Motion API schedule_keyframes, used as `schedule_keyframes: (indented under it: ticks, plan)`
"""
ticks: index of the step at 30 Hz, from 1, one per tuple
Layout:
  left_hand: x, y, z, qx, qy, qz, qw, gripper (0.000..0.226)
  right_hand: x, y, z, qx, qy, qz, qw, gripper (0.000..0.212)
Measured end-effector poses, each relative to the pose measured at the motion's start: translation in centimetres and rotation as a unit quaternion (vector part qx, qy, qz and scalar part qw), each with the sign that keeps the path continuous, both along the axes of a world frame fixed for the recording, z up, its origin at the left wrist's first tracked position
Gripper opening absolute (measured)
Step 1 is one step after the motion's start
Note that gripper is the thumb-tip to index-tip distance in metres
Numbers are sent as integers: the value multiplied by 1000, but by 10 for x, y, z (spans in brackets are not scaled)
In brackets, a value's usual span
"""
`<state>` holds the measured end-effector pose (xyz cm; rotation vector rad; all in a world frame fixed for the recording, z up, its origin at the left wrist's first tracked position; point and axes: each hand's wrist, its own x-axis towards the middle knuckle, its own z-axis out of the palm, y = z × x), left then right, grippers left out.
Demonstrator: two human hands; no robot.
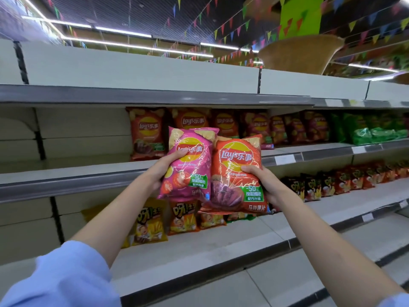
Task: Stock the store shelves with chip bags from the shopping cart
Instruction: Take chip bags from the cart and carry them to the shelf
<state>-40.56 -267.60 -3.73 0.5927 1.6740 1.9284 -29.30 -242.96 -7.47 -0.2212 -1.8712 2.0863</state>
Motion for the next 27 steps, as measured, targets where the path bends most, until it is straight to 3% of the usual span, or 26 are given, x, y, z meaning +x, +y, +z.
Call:
schedule_keyframes:
  ticks: [3,8,14,20,27]
  plan:
    - [-10,21,8,7,6,19,1000,48,-15,27,14,7,1,1,1000,54]
    - [-31,49,22,-5,26,49,998,46,-52,74,42,40,-20,19,999,71]
    - [-61,74,38,-13,11,89,996,34,-114,119,71,51,-49,34,997,53]
    - [-87,107,42,18,7,113,993,57,-184,142,87,49,-60,20,997,45]
    - [-95,121,46,29,49,153,987,51,-214,150,93,35,-15,16,999,15]
